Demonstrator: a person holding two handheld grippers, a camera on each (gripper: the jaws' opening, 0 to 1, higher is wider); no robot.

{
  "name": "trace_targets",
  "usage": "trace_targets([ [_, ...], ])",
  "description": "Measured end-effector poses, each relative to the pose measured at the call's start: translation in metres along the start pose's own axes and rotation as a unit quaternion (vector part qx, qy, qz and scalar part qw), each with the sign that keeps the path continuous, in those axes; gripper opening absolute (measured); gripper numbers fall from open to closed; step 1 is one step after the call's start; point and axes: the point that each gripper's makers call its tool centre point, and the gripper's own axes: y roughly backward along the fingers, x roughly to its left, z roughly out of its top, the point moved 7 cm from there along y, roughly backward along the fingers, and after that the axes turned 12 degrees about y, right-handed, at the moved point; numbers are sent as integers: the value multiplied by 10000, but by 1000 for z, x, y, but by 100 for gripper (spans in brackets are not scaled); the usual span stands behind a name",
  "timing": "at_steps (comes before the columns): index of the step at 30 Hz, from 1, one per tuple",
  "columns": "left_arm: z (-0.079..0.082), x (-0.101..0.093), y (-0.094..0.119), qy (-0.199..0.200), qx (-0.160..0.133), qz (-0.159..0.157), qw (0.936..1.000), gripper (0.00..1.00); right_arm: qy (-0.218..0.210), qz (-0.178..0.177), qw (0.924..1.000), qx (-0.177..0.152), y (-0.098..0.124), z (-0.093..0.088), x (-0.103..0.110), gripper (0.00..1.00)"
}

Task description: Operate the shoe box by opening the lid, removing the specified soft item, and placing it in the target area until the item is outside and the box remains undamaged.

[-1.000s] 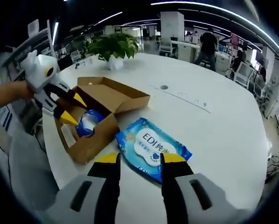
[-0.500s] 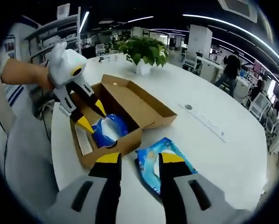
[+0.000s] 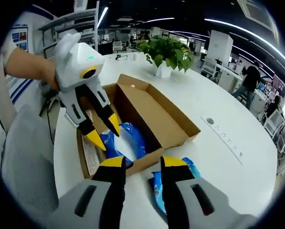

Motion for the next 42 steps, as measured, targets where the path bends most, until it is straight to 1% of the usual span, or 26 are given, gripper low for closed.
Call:
trace_targets([
  [5, 0, 3, -3, -163, 70, -163, 9997, 22, 87, 100, 9999, 0, -17, 4, 0, 23],
  [9, -3, 7, -7, -264, 150, -216, 9993, 22, 131, 167, 9998, 12, -28, 5, 0, 21],
  [13, -7, 10, -9, -315, 224, -214, 9990, 21, 144, 224, 9996, 37, -40, 5, 1, 18],
  [18, -13, 13, -12, -336, 297, -229, 9987, 21, 291, 324, 9990, 112, -56, 7, 3, 16],
  [21, -13, 15, -12, -429, 263, -186, 9986, 17, 376, 400, 9984, 160, -65, 8, 5, 15],
  [27, -16, 19, -13, -408, 348, -177, 9984, 13, 611, 463, 9965, 345, -83, 7, 7, 12],
  [32, -19, 21, -12, -390, 415, -222, 9981, 6, 702, 423, 9955, 479, -90, 6, 5, 7],
  [35, -20, 21, -12, -461, 465, -205, 9976, 2, 691, 354, 9954, 556, -92, 4, 2, 3],
  [37, -21, 21, -11, -482, 466, -200, 9975, 0, 653, 331, 9957, 570, -93, 3, 1, 2],
  [42, -20, 21, -9, -503, 412, -153, 9978, 0, 701, 280, 9954, 585, -93, 4, 1, 0],
])
